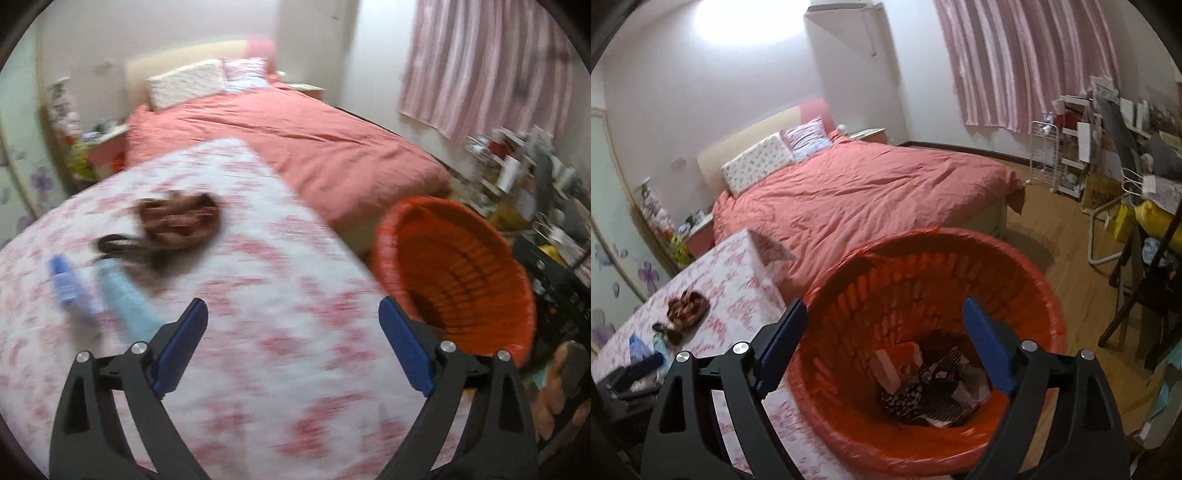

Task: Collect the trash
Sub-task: 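Move both open tools back to the tube and tissue pack on the bed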

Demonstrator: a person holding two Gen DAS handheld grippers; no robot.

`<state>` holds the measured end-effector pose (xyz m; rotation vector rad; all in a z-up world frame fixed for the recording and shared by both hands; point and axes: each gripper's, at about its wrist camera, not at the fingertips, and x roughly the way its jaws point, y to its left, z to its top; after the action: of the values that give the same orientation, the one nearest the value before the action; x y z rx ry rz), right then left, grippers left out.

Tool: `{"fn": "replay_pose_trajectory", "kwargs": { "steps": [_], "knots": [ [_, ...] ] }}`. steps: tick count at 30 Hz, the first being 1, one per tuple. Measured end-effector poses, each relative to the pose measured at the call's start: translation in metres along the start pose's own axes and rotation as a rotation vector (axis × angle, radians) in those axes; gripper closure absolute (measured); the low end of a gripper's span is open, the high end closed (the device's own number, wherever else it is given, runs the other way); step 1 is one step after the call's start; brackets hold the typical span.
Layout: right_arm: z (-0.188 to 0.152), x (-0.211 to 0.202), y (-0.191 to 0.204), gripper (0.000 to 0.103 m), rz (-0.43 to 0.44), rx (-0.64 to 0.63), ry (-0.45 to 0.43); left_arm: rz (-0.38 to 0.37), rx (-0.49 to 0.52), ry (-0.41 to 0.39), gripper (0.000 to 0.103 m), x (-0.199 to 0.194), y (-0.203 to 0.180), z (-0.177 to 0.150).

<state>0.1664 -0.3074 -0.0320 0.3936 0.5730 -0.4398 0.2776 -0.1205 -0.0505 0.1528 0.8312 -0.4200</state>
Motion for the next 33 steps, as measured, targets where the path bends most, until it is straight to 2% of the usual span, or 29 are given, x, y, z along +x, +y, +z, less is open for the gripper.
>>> {"fn": "replay_pose_trajectory", "kwargs": {
  "steps": [9,12,17,22,25,26,28,33],
  "knots": [
    [-0.023,-0.004,0.056,0.016,0.119,-0.113,0.07,0.236,-0.207,-0.038,0.011,-0.022,0.114,-0.018],
    [-0.028,-0.009,0.072,0.016,0.151,-0.147,0.083,0.255,-0.275,-0.037,0.011,-0.021,0.138,-0.017],
    [-0.034,-0.02,0.09,0.016,0.176,-0.187,0.095,0.218,-0.361,-0.022,0.014,-0.01,0.156,-0.005],
    [-0.038,-0.022,0.105,0.016,0.191,-0.213,0.108,0.261,-0.34,0.035,0.032,0.016,0.156,0.005],
    [-0.041,-0.021,0.112,0.016,0.2,-0.226,0.117,0.259,-0.356,0.072,0.052,0.026,0.165,0.001],
    [-0.043,-0.02,0.115,0.016,0.204,-0.229,0.122,0.257,-0.362,0.075,0.055,0.027,0.169,0.0],
    [-0.045,-0.018,0.119,0.016,0.212,-0.232,0.132,0.253,-0.361,0.084,0.074,0.029,0.175,-0.004],
    [-0.052,-0.011,0.135,0.016,0.25,-0.25,0.166,0.218,-0.36,0.078,0.082,0.02,0.191,-0.016]
  ]
}}
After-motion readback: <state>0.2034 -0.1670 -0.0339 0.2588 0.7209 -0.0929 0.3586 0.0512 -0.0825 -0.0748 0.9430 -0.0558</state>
